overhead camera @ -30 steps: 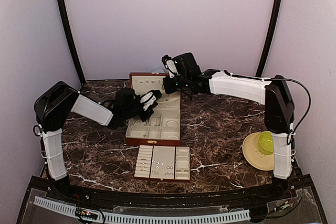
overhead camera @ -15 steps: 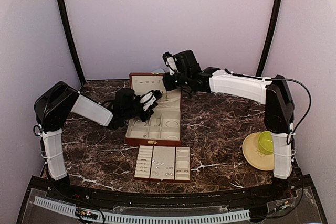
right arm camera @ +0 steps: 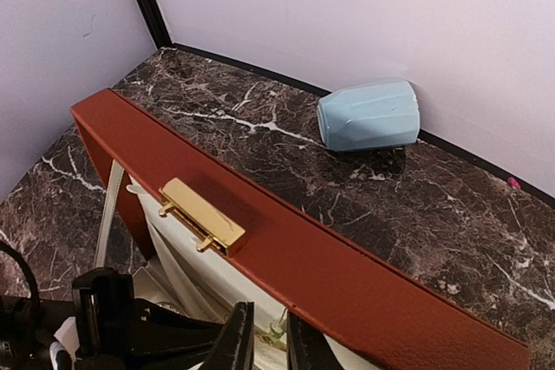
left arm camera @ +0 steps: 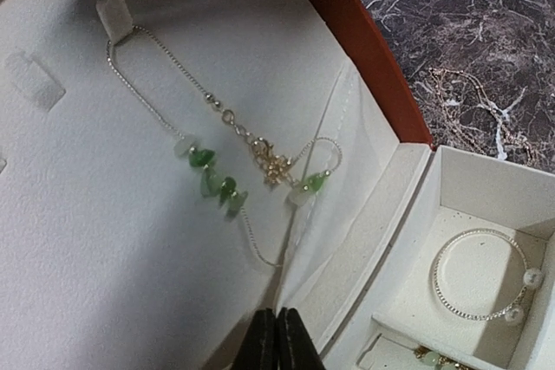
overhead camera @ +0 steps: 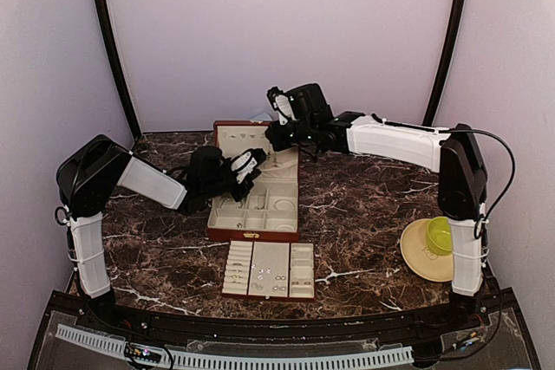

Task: Organize the mixed jewelry
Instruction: Hang the necklace on the necklace hanger.

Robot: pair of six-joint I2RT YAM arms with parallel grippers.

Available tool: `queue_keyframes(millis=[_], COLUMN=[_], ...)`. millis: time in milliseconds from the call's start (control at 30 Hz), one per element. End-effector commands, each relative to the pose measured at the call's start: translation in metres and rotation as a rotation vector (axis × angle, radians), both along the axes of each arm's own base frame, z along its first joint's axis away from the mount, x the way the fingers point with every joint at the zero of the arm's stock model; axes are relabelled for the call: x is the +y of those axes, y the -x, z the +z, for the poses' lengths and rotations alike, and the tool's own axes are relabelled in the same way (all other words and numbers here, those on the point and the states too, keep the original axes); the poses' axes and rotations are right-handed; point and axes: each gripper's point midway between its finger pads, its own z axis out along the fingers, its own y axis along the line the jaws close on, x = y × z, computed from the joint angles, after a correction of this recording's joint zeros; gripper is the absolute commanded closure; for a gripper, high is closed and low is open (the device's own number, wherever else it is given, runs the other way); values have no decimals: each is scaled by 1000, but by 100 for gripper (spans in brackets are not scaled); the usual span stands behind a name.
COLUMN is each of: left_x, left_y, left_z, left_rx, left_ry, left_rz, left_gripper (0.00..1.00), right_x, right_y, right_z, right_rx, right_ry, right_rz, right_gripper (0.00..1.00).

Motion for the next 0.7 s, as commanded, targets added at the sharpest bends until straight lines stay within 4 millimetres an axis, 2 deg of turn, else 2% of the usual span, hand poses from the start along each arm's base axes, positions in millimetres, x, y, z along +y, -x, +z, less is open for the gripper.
queue_keyframes(millis=[0,100,267,433,667], left_x=[-12,-13,-13,-13,-7], left_y=[15,15,17,24,27], left_z=[15,22,23,30,42], left_rx=[22,13,9,17,13], left_ry=[64,77,77,102,129], left_rz=[-44,-43,-53,-74,-51], left_gripper=[92,92,91,72,63], right_x=[0,-4,-11,-20,-29], right_y=[12,21,38,53,67], right_z=[41,51,57,56,34], right_rx=[-37,-40,-22,1,58], right_ry=[-98,-118,-134,-141,-127], right_rz=[52,69,104,119,122], right_gripper=[84,83,81,79,78])
